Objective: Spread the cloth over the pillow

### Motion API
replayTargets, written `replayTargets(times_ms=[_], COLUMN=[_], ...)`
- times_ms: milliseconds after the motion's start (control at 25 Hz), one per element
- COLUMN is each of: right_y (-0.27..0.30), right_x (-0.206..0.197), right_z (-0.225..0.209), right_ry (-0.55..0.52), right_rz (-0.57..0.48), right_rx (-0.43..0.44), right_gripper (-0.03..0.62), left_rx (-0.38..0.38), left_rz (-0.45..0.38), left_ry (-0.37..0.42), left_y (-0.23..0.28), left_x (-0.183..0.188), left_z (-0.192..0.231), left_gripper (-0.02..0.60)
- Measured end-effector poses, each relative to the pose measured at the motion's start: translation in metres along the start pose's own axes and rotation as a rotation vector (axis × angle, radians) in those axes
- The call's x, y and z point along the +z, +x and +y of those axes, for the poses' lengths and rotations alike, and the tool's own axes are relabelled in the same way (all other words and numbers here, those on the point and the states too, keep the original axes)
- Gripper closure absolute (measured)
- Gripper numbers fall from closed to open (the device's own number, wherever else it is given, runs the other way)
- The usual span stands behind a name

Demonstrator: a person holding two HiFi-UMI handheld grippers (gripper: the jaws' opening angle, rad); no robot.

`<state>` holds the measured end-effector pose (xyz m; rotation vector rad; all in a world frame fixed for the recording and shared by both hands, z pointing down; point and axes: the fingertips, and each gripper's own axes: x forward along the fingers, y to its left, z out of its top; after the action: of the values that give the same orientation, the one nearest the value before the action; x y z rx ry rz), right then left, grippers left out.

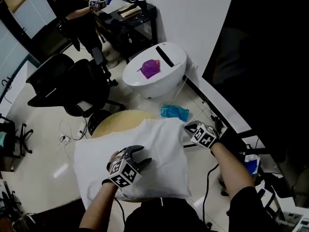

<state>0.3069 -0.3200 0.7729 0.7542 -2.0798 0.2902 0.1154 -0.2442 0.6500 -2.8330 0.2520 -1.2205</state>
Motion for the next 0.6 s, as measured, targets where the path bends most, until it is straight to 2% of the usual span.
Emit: replayTargets(times_ms=[320, 600], right_y=[-0.051, -0.111], right_x=[0.089, 0.182], right_z=[0.017, 0.066], right_ry=[0.061, 0.154], right_rz=[-0.235, -0.417], right_rx=[-0.045, -0.051], right_gripper=[0.585, 0.58], left_rx=[0.058, 0.139], left_rz=[-0.046, -0.106], left_ry=[-0.001, -0.018], left_y=[-0.03, -0.097], left_x=[0.01, -0.003], left_z=[0.006, 0.004], left_gripper=[0.37, 0.368])
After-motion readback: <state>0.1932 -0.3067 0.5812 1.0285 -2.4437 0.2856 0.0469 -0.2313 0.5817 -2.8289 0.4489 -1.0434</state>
